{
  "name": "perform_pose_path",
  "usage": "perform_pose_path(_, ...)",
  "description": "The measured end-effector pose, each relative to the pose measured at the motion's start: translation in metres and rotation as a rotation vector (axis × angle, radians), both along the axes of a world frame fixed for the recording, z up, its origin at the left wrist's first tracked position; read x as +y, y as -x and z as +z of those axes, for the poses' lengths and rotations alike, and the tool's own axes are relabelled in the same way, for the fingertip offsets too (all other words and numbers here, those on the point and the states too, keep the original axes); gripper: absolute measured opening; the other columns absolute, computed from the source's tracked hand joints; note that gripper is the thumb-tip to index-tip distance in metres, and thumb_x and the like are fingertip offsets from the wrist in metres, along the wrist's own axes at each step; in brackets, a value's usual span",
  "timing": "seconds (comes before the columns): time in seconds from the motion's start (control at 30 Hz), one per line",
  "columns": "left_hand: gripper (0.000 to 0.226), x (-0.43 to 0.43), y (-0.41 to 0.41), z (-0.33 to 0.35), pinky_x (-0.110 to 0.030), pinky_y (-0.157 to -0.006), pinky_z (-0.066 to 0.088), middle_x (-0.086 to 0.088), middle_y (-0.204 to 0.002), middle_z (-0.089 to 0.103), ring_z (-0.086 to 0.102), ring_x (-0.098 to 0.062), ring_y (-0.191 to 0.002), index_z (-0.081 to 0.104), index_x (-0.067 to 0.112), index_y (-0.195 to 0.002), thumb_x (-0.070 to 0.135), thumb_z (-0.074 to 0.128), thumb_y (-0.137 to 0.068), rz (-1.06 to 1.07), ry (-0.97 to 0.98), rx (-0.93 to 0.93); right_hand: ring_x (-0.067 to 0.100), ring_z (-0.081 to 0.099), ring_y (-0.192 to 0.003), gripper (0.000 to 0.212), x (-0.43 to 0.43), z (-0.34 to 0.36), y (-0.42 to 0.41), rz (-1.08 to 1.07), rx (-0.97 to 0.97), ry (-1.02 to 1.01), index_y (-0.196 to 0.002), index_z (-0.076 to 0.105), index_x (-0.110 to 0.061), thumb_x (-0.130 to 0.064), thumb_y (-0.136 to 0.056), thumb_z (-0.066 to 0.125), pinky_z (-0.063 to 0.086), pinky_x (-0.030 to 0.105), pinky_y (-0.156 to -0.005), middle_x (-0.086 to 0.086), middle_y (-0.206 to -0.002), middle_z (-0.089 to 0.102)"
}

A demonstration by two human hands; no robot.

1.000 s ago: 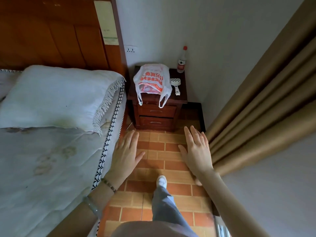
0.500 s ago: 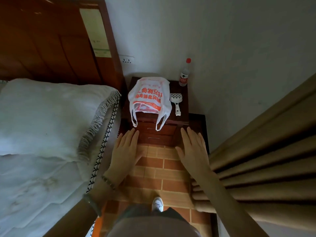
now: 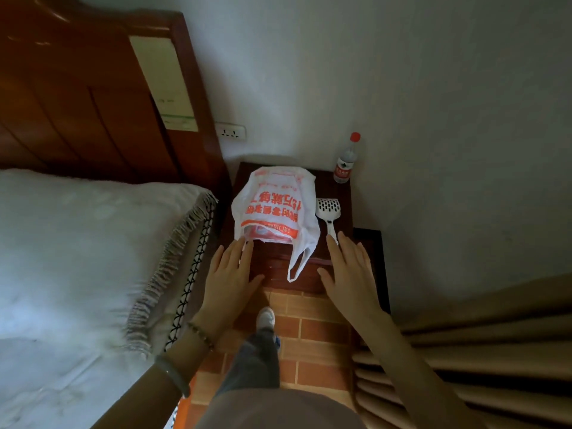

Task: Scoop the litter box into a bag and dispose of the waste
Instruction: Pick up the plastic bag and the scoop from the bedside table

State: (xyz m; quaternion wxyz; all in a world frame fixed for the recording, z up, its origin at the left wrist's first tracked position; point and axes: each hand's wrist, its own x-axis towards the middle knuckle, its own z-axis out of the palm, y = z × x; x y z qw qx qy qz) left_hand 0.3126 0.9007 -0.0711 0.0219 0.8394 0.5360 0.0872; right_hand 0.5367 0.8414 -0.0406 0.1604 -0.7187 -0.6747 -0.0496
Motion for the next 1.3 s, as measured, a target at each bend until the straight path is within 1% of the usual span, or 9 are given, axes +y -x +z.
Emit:
perform_pose_path(0.2, 0.075, 0.082, -0.005, -0.002, -0.047, -0.105, 0.030, -0.016, -0.132, 0.056, 0.053, -0.033, -0.122, 0.053, 0.005, -0.130, 0.042, 0.078, -0.069, -0.066, 0.007, 0.040, 0.037, 0.060, -0.109, 0.062, 0.079, -0.003, -0.008, -0.031, 0.065, 0.067, -0.122, 0.055, -0.004, -0.030, -0.072, 0.078, 0.033, 0.048, -0.097, 0.020, -0.120, 0.061)
perform_pose_path(0.33, 0.076, 0.128, -0.009, -0.003, -0.051, -0.102, 0.037, -0.018, -0.132, 0.055, 0.054, -0.034, -0.120, 0.051, 0.005, -0.131, 0.042, 0.078, -0.069, -0.127, 0.041, 0.048, 0.035, 0.060, -0.109, 0.057, 0.124, -0.001, -0.012, -0.053, 0.114, 0.106, -0.122, 0.050, -0.007, -0.049, -0.097, 0.021, 0.032, 0.047, -0.098, 0.018, -0.119, 0.062)
perform_pose_path(0.4, 0.075, 0.148, -0.010, -0.007, -0.051, -0.103, 0.037, -0.018, -0.133, 0.054, 0.054, -0.033, -0.121, 0.049, 0.006, -0.132, 0.048, 0.072, -0.074, -0.152, 0.044, 0.049, 0.037, 0.060, -0.110, 0.062, 0.143, -0.003, -0.013, -0.065, 0.137, 0.119, -0.123, 0.045, -0.008, -0.052, -0.096, 0.013, 0.036, 0.051, -0.097, 0.019, -0.119, 0.062)
perform_pose_path(0.6, 0.079, 0.186, -0.012, -0.013, -0.052, -0.099, 0.041, -0.019, -0.127, 0.059, 0.058, -0.033, -0.116, 0.055, 0.003, -0.125, 0.062, 0.016, -0.091, -0.195, 0.096, 0.089, 0.037, 0.054, -0.117, 0.060, 0.178, -0.019, -0.012, -0.095, 0.192, 0.207, -0.129, 0.038, -0.013, -0.056, -0.093, 0.018, 0.037, 0.057, -0.099, 0.018, -0.127, 0.057)
perform_pose_path(0.77, 0.071, 0.200, -0.015, -0.024, -0.056, -0.095, 0.043, -0.020, -0.124, 0.060, 0.060, -0.035, -0.113, 0.055, 0.001, -0.123, 0.052, 0.066, -0.074, -0.241, 0.004, 0.055, 0.037, 0.054, -0.117, 0.060, 0.191, -0.029, -0.015, -0.118, 0.215, 0.244, -0.128, 0.038, -0.014, -0.058, -0.093, 0.017, 0.036, 0.055, -0.099, 0.018, -0.128, 0.057)
perform_pose_path(0.9, 0.086, 0.207, -0.021, -0.026, -0.056, -0.094, 0.044, -0.019, -0.122, 0.062, 0.060, -0.035, -0.112, 0.042, 0.005, -0.126, 0.051, 0.078, -0.063, -0.240, 0.048, 0.048, 0.036, 0.058, -0.113, 0.052, 0.196, -0.036, -0.022, -0.118, 0.174, 0.245, -0.124, 0.043, -0.013, -0.052, -0.092, 0.029, 0.034, 0.050, -0.098, 0.017, -0.123, 0.060)
perform_pose_path(1.0, 0.076, 0.214, -0.023, -0.034, -0.056, -0.095, 0.045, -0.021, -0.124, 0.060, 0.059, -0.036, -0.114, 0.043, 0.005, -0.127, 0.058, 0.061, -0.076, -0.194, 0.113, 0.058, 0.036, 0.060, -0.110, 0.052, 0.199, -0.048, -0.032, -0.130, 0.151, 0.233, -0.121, 0.053, -0.009, -0.041, -0.080, 0.054, 0.033, 0.047, -0.097, 0.017, -0.120, 0.062)
perform_pose_path(1.2, 0.082, 0.237, -0.025, -0.061, -0.053, -0.096, 0.041, -0.021, -0.126, 0.059, 0.058, -0.036, -0.115, 0.055, 0.000, -0.125, 0.067, 0.026, -0.087, -0.063, 0.318, 0.141, 0.038, 0.056, -0.114, 0.054, 0.210, -0.084, -0.059, -0.207, 0.210, 0.309, -0.121, 0.057, -0.001, -0.036, -0.081, 0.067, 0.033, 0.048, -0.099, 0.020, -0.123, 0.059)
perform_pose_path(1.3, 0.078, 0.251, -0.031, -0.085, -0.054, -0.098, 0.040, -0.023, -0.129, 0.056, 0.055, -0.038, -0.118, 0.053, -0.002, -0.128, 0.062, 0.039, -0.085, -0.003, 0.372, 0.113, 0.040, 0.053, -0.117, 0.057, 0.218, -0.104, -0.068, -0.248, 0.237, 0.328, -0.124, 0.055, 0.000, -0.027, -0.078, 0.073, 0.031, 0.046, -0.100, 0.022, -0.127, 0.057)
